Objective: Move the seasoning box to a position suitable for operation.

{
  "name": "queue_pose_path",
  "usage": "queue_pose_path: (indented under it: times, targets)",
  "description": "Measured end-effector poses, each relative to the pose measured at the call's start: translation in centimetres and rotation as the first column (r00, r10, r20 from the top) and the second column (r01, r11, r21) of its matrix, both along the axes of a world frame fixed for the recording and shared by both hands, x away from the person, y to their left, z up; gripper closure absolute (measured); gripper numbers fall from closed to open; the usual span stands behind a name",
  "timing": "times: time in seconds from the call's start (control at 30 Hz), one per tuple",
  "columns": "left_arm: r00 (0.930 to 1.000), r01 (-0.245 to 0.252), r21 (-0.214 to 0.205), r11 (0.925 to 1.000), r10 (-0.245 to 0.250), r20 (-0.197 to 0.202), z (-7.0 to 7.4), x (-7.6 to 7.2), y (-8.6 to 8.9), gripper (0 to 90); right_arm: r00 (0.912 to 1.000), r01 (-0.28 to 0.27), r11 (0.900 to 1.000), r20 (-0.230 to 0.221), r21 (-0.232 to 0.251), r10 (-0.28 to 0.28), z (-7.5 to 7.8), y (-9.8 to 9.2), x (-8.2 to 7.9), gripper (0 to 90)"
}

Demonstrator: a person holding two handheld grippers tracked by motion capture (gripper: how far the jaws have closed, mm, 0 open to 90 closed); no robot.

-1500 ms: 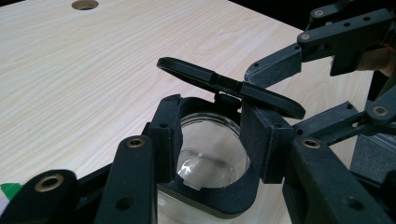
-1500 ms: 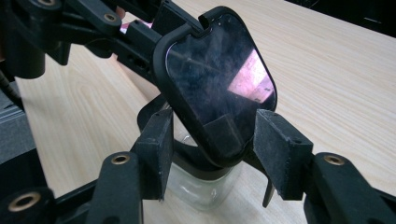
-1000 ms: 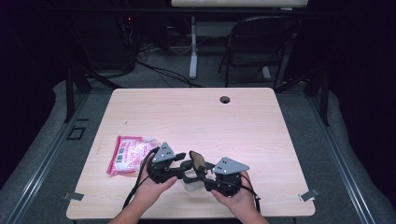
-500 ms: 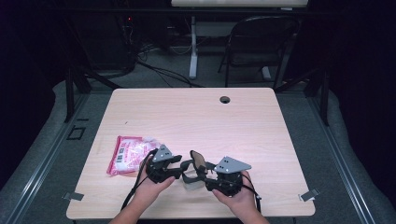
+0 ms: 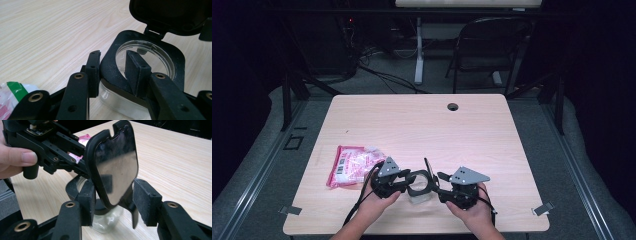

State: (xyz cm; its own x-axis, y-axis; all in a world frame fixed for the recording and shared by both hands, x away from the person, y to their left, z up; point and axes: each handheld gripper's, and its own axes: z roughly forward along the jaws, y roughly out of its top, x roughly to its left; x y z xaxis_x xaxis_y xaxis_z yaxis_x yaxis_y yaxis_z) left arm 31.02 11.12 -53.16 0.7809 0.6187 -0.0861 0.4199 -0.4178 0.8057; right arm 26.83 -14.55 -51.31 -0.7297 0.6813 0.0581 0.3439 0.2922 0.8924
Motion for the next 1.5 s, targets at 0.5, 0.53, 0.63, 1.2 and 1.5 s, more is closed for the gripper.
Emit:
queue_pose_path:
  times: [0.5,0.53,0.63,1.2,1.5]
  targets:
    - [1.0,0.008,-0.008,0.9999,-0.008,0.005,-0.1,0.0,0.1,65.6,0.9969,-0.008,0.9971,-0.078,0.076,0.014,-0.3,-2.1,0.1,64.1]
    - [1.0,0.008,-0.008,0.9999,-0.008,0.005,-0.1,0.0,0.1,65.6,0.9969,-0.008,0.9971,-0.077,0.075,0.013,-0.3,-2.1,0.1,64.8]
    - [1.0,0.007,-0.008,0.9999,-0.007,0.005,-0.1,0.0,0.1,65.7,0.9969,-0.012,0.9975,-0.077,0.069,0.018,-0.2,-2.0,0.1,66.5]
    - [0.9997,0.009,-0.048,0.9988,-0.008,0.022,0.4,-0.1,0.5,62.3,0.9952,0.014,0.9992,-0.097,0.038,-0.011,-0.9,-0.9,0.5,63.9]
    - [0.997,-0.052,-0.043,0.9977,0.054,0.055,1.7,0.0,2.8,59.5,0.9947,0.031,0.9986,-0.099,0.043,-0.027,-1.0,-0.9,1.1,73.3]
